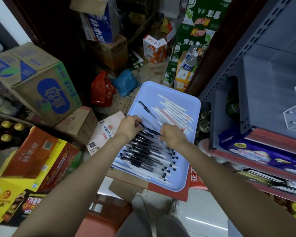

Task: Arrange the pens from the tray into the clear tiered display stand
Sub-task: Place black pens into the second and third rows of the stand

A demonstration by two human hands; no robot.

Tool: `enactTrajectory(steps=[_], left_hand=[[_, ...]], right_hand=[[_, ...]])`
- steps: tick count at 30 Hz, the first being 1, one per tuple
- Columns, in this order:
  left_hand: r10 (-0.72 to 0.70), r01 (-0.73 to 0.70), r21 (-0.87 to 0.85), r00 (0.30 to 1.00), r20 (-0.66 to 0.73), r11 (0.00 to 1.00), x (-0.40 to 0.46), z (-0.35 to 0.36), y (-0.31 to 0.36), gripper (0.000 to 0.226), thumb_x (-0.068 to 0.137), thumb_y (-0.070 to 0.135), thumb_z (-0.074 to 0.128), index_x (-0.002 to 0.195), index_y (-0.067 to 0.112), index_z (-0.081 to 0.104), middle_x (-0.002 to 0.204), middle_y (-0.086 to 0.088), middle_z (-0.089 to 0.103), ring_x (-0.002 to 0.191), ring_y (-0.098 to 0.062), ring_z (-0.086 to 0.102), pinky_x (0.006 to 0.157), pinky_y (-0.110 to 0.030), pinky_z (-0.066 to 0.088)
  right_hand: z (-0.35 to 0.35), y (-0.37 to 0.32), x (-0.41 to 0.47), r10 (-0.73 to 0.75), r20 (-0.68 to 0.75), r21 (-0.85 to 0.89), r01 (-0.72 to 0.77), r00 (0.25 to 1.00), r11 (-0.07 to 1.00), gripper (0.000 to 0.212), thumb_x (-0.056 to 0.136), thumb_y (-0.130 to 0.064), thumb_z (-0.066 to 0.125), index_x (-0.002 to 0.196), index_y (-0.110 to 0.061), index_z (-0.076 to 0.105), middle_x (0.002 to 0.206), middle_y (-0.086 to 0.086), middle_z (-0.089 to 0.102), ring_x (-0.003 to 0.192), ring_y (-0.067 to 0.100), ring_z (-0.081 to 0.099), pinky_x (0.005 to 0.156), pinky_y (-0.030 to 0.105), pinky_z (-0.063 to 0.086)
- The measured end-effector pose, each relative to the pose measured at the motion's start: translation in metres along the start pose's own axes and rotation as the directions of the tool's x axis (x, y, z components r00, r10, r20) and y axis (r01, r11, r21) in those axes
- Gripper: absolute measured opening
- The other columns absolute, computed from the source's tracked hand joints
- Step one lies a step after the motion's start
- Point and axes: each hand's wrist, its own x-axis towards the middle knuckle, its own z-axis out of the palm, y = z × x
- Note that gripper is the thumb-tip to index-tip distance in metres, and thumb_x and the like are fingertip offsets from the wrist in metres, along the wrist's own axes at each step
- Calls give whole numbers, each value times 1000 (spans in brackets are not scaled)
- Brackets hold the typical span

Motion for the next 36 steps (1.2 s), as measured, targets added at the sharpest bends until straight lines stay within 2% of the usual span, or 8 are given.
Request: enactTrajectory(steps=[4,7,10,15,21,25,28,36], left_hand=[[-22,15,-129,998,-52,991,-4,-2,9,29,88,7,58,117,7,60,112,-11,63,101,-20,59,80,-19,40],[-57,37,-236,995,-78,971,-6,-7,24,36,93,13,54,128,3,53,122,-12,61,113,-23,56,87,-19,38],[-42,21,-426,998,-40,904,-7,-15,54,33,92,23,58,113,-2,62,112,-11,66,98,-18,64,86,-23,45],[85,-67,-636,996,-1,769,-10,-26,123,22,89,22,61,79,2,61,70,-1,63,65,-4,62,59,-11,47],[306,-327,-511,943,-128,795,-23,-27,219,36,89,18,62,61,4,44,59,-9,30,54,-13,37,51,-12,35],[481,-506,-347,862,-162,790,-29,-16,284,38,89,22,61,65,-5,49,54,-14,43,53,-13,41,57,-25,32],[619,-635,-206,772,-143,744,-36,-3,333,31,88,18,62,60,23,50,47,10,52,48,5,46,53,-15,33],[732,-741,56,643,-226,669,-52,33,419,20,89,28,60,82,11,67,62,-3,52,58,-16,45,59,-31,31]], right_hand=[[-11,1,-6,4,-52,199,7,999,980,25,91,-7,57,104,15,60,108,33,61,83,36,60,78,41,52],[-29,4,-14,36,-143,470,36,989,882,21,87,-7,65,100,10,62,104,24,65,94,33,62,85,34,52],[-52,7,-21,33,-165,668,87,986,739,20,82,-8,71,98,0,64,93,12,66,73,12,61,53,7,46],[-94,12,-44,-9,-269,701,202,963,684,15,79,-9,74,87,-5,62,75,9,66,64,16,59,60,18,47],[-157,50,-86,-29,-510,523,338,859,782,19,78,-19,75,69,-23,59,69,-8,63,67,6,59,69,24,48],[-205,92,-120,-10,-645,521,449,764,726,21,86,-24,67,105,-18,60,85,-7,60,74,4,58,66,15,45],[-240,124,-147,-47,-713,503,558,699,660,27,92,-22,58,118,-25,55,95,-2,61,81,6,60,63,15,44],[-294,212,-187,53,-842,476,692,537,543,17,84,3,63,84,-14,63,79,5,65,70,6,64,68,15,52]])
